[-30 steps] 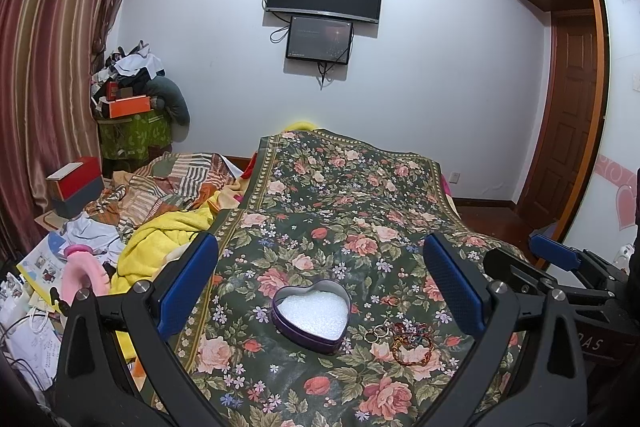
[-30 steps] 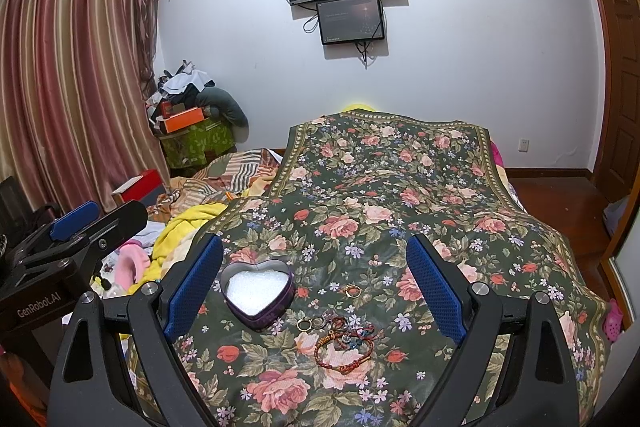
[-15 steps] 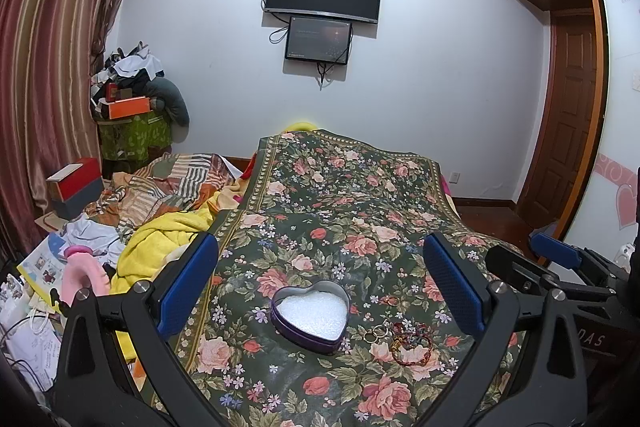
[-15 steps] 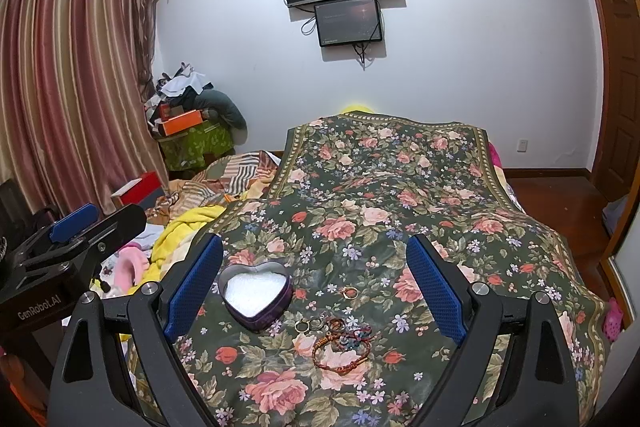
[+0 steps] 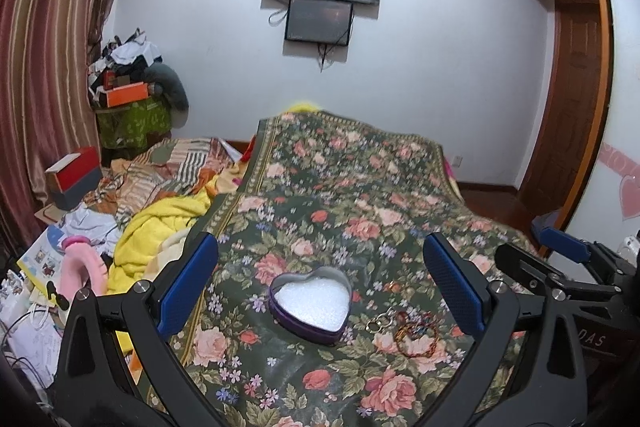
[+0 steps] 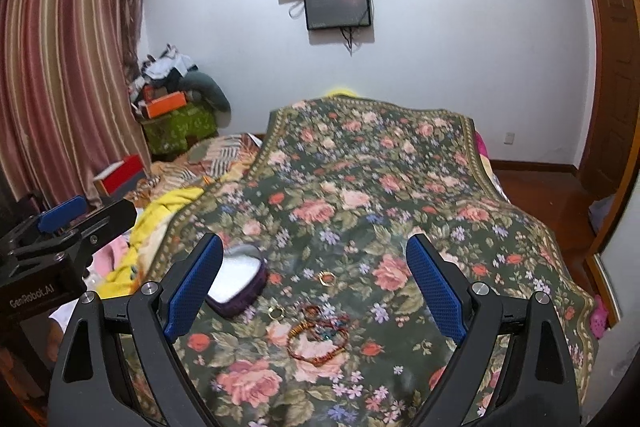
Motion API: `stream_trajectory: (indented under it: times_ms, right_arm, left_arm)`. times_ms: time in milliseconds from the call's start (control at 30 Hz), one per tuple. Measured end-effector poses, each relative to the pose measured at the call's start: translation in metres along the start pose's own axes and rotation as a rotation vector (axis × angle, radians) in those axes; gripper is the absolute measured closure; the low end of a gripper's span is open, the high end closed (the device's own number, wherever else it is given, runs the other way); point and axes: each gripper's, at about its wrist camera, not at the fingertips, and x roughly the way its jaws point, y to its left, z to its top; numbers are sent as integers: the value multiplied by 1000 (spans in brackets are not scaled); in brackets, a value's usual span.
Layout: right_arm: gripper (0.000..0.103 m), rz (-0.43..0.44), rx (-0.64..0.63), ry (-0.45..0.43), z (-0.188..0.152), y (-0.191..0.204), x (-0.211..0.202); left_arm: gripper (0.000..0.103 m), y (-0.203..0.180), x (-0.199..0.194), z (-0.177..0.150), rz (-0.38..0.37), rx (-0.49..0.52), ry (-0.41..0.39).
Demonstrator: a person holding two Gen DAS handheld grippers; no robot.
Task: Organize jewelry
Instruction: 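Move the left tool down to a gold ring and close on it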
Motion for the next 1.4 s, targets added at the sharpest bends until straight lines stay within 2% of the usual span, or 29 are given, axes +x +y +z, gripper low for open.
stream_trajectory:
  times_ms: [167,333,533,833,933,1067,1167,1233,1400]
  right_arm:
    - [12,-22,-8,57,-9,-8,13]
    - [12,-31,-19,109,-18,-13,25]
    - [12,-38,-36,162,-28,-14,38]
    - [12,-35,-53,222,-43,-20,52]
    - [12,-25,-56,245,-48,-22,56]
    - [12,-5,-52,274,-54,-24,63]
    - [13,6,-48,292,-58,-25,67]
    - [14,21,-38,308,-61,-27,69]
    - [20,38,-26,345,-67,-33,73]
  left_arm:
    - [0,2,26,-11,30,8,96]
    - [0,4,50,-26,29,12,195]
    - [0,-1,69,-48,43,72,282]
    - [1,-5,92,-74,8,93,397]
    - [13,-6,99,-81,-31,80,440]
    - [19,-9,108,-90,-74,70,485]
    - [26,-14,114,-95,-104,72,507]
    - [37,-16,116,-96,-124,70,516]
    - [50,-25,122,-100,-179,73,534]
